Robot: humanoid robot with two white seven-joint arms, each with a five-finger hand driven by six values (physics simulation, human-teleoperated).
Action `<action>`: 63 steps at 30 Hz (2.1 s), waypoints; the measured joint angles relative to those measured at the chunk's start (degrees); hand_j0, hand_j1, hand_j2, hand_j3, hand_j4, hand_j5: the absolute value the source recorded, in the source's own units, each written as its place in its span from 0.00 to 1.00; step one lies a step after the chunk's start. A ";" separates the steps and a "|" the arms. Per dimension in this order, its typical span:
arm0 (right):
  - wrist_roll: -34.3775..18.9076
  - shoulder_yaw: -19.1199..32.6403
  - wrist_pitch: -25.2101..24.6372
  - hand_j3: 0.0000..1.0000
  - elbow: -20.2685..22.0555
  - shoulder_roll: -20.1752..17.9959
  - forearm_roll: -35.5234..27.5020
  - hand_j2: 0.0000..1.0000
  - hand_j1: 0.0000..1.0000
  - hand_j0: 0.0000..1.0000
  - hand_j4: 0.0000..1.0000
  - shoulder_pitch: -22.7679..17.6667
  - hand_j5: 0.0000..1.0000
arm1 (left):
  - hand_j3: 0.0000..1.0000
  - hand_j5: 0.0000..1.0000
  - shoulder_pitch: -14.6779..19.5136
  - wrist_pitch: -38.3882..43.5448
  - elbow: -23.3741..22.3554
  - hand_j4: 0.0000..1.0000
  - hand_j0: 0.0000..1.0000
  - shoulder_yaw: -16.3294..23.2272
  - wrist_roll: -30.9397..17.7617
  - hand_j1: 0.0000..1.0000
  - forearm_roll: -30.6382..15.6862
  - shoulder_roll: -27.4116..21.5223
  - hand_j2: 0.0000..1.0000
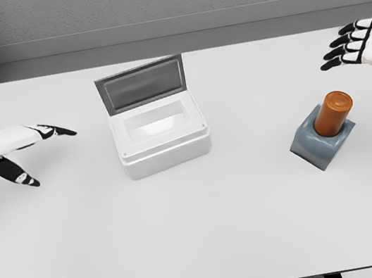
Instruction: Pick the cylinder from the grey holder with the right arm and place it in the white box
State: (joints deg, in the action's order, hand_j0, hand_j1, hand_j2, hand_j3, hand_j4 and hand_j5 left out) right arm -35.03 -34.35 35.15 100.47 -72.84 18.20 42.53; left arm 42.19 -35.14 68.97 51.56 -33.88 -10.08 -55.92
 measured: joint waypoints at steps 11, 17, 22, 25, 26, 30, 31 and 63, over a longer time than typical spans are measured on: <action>0.00 -6.50 -0.01 1.00 0.33 4.95 0.00 1.00 1.00 1.00 1.00 0.88 1.00 | 1.00 1.00 1.06 0.41 -3.50 1.00 1.00 5.71 -1.10 1.00 -32.19 -0.54 1.00; 0.00 -9.09 -0.01 1.00 0.34 4.85 -0.03 1.00 1.00 1.00 1.00 0.80 1.00 | 1.00 1.00 0.88 0.22 -3.79 1.00 1.00 5.91 -1.13 1.00 -28.13 0.43 1.00; 0.00 -10.10 -0.01 1.00 -0.39 4.93 -0.06 1.00 1.00 1.00 1.00 0.97 1.00 | 1.00 1.00 1.06 0.31 -3.92 1.00 1.00 5.93 -1.13 1.00 -25.67 0.78 1.00; 0.00 -10.22 -0.01 1.00 -1.34 5.17 -0.02 1.00 1.00 1.00 1.00 1.15 1.00 | 1.00 1.00 1.06 0.36 -3.94 1.00 1.00 5.91 -1.13 1.00 -25.26 0.88 1.00; 0.00 -10.22 -0.01 1.00 -1.54 5.27 0.00 1.00 1.00 1.00 1.00 1.15 1.00 | 1.00 1.00 1.14 0.37 -3.95 1.00 1.00 5.89 -1.13 1.00 -25.21 0.88 1.00; 0.00 -10.39 -0.01 1.00 -1.97 5.44 0.05 1.00 1.00 1.00 1.00 0.88 1.00 | 1.00 1.00 0.97 0.35 -3.93 1.00 1.00 5.86 -1.13 1.00 -25.13 0.88 1.00; 0.01 -10.43 -0.01 1.00 -2.02 5.46 0.08 1.00 1.00 1.00 1.00 0.71 1.00 | 1.00 1.00 0.88 0.32 -3.84 1.00 1.00 5.88 -1.13 1.00 -25.07 0.93 1.00; 0.01 -11.90 0.12 0.02 -4.50 7.58 -0.33 0.02 0.02 0.02 0.02 4.05 0.02 | 1.00 1.00 0.70 0.13 -3.72 1.00 1.00 5.93 -1.13 1.00 -24.72 1.90 1.00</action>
State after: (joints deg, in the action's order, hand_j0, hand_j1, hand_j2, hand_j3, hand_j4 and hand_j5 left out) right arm -35.01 -46.25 35.26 95.97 -65.26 17.86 46.58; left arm 42.89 -35.01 65.25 57.49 -35.01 -34.80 -54.01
